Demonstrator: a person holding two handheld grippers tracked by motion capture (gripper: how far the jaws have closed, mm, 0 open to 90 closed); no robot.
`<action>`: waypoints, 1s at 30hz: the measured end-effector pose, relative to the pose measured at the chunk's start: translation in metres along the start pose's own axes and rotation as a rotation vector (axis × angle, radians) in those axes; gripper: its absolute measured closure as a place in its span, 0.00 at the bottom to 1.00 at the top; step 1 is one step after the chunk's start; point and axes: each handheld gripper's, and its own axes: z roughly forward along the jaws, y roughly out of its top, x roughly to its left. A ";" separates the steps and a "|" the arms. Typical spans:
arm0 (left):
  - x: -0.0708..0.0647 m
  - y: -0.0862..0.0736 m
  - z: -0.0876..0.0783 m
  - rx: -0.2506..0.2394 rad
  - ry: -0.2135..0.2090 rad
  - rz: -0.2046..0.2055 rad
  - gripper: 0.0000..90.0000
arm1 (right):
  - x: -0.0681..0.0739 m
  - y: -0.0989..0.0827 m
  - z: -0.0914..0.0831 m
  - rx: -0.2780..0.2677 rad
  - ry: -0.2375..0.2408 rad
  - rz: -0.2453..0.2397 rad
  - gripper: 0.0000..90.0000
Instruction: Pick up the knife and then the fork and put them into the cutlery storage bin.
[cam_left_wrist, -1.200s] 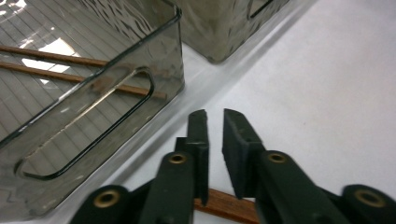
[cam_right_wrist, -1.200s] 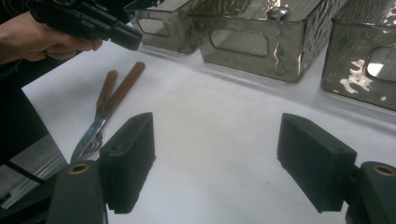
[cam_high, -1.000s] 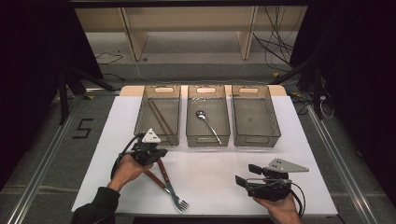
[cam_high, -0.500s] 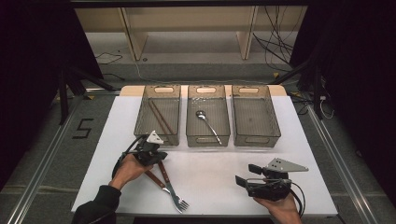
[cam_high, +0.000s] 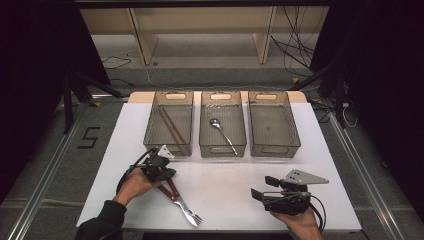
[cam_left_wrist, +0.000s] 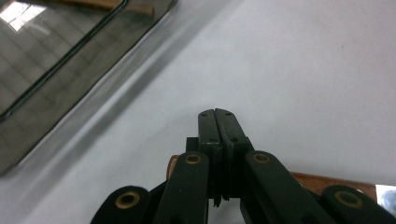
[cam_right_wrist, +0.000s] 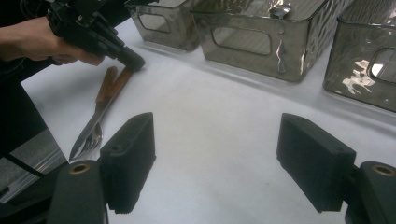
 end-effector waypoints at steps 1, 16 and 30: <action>0.000 0.000 0.000 0.000 0.000 0.000 0.99 | 0.000 0.000 0.000 0.001 -0.001 0.002 0.32; -0.003 -0.035 -0.025 0.064 0.025 -0.079 0.99 | 0.000 0.000 -0.001 -0.001 -0.003 -0.001 0.32; -0.017 -0.055 -0.040 0.128 0.047 -0.064 0.99 | 0.002 0.000 0.000 0.002 0.002 -0.002 0.32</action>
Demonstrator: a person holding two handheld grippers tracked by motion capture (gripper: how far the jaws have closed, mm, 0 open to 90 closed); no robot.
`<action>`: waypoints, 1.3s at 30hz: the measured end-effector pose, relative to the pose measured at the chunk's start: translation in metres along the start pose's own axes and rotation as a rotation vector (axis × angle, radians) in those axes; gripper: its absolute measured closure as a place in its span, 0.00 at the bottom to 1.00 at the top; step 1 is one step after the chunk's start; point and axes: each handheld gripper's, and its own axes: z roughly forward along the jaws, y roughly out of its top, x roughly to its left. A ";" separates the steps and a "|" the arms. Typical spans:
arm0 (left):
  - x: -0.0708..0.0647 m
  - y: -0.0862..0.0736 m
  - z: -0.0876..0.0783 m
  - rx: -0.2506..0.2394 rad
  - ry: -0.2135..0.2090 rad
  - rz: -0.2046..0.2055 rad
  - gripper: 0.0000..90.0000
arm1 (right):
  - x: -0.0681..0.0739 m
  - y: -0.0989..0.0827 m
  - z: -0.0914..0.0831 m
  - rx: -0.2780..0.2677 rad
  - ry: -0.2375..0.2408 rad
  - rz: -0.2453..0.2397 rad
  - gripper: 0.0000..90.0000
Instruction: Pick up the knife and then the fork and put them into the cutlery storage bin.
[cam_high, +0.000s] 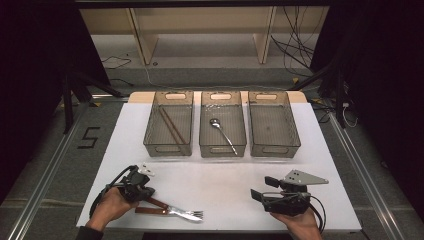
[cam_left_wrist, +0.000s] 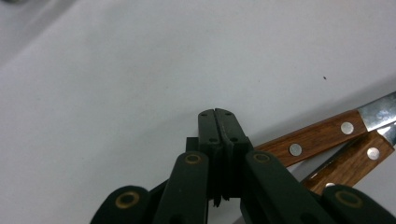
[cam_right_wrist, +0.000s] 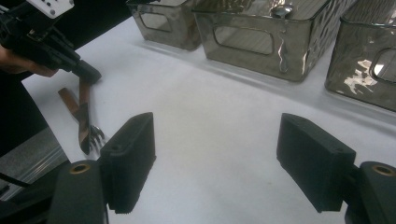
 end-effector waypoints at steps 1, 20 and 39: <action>0.000 0.000 0.000 0.002 0.002 0.007 0.99 | 0.000 0.000 0.000 -0.001 0.000 0.000 0.32; -0.008 0.023 -0.025 0.043 -0.012 0.234 0.31 | 0.000 0.000 0.001 -0.002 0.008 -0.001 0.32; -0.010 0.030 -0.005 0.211 -0.088 0.379 0.28 | 0.001 0.000 0.002 0.004 0.009 -0.002 0.32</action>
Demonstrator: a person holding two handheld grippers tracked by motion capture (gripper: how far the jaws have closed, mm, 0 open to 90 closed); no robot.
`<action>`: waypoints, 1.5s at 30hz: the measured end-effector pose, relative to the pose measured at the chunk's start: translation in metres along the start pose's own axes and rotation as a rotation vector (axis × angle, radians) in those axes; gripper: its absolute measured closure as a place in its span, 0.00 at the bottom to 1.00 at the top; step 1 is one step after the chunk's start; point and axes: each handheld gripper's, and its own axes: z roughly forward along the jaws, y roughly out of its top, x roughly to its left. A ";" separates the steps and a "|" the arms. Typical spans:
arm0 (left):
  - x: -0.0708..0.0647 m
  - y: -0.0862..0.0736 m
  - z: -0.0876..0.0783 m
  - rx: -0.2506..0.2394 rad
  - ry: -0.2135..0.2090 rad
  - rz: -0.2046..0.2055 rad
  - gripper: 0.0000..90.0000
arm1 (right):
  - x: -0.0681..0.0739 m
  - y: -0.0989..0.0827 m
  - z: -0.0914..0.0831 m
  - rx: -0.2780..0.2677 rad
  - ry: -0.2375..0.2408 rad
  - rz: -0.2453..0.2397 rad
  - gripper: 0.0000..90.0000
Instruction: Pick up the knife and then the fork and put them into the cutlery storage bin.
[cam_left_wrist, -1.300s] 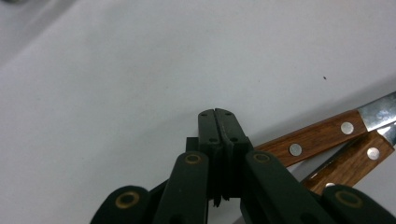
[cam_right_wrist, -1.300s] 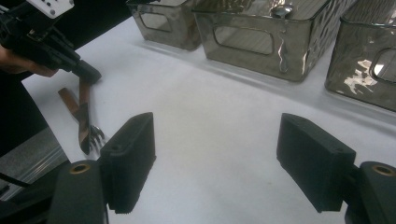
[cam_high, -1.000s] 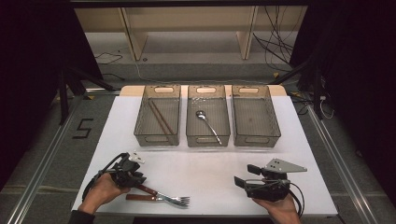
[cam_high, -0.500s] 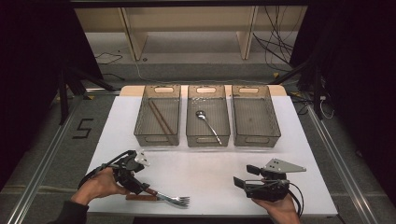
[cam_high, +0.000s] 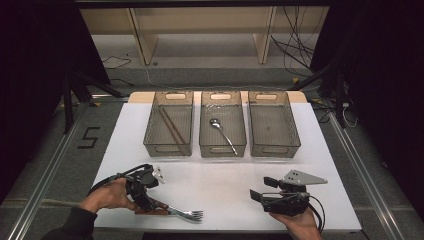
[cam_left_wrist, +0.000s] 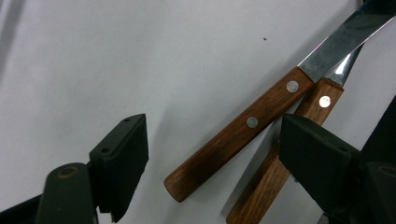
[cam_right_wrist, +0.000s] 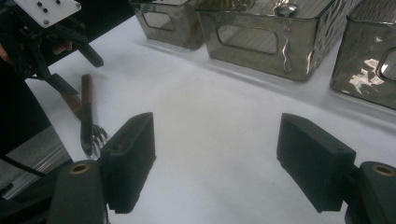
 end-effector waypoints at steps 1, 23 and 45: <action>0.000 0.000 0.000 0.000 0.000 0.000 0.29 | 0.000 0.000 0.000 0.001 0.000 0.000 0.32; -0.004 0.016 0.012 0.103 -0.045 0.172 0.59 | -0.001 0.000 0.000 0.007 -0.002 0.001 0.32; -0.011 0.012 0.010 0.073 -0.057 0.349 0.74 | -0.001 0.000 0.002 0.017 -0.003 0.002 0.32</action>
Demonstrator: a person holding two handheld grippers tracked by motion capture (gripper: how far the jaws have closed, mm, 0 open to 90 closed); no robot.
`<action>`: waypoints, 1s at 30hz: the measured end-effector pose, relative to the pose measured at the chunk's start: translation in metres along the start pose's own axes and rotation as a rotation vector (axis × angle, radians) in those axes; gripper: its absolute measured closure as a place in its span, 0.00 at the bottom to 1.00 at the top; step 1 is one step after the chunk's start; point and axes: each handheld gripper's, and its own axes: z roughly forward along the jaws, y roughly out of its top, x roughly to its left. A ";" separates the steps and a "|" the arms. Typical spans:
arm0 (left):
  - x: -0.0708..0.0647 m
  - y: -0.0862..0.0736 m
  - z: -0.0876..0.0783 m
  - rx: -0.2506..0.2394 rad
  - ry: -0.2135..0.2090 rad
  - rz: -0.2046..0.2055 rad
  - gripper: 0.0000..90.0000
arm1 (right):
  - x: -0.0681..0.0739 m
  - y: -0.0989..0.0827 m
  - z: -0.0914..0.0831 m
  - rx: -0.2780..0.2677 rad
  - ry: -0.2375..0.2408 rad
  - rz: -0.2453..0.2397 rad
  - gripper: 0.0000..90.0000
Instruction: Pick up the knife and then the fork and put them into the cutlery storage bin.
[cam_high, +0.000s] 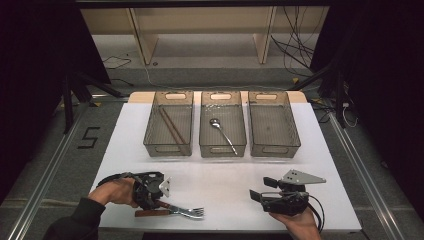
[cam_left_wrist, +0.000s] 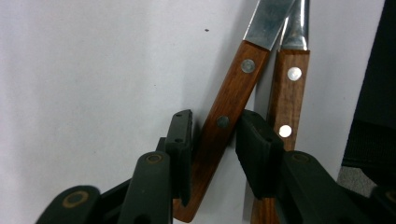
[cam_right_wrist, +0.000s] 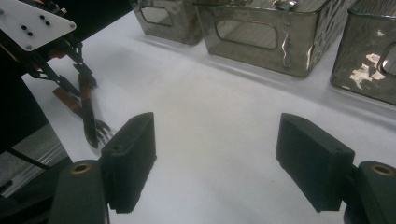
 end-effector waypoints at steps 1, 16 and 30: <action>0.000 0.001 0.000 0.006 -0.001 0.020 0.75 | 0.000 0.000 0.000 0.000 0.000 -0.002 0.32; -0.004 0.000 -0.001 -0.015 -0.016 0.091 0.83 | 0.000 0.000 0.000 0.003 -0.001 -0.002 0.33; -0.005 -0.002 -0.003 -0.053 -0.015 0.068 0.84 | 0.000 0.000 0.001 0.004 0.000 0.001 0.33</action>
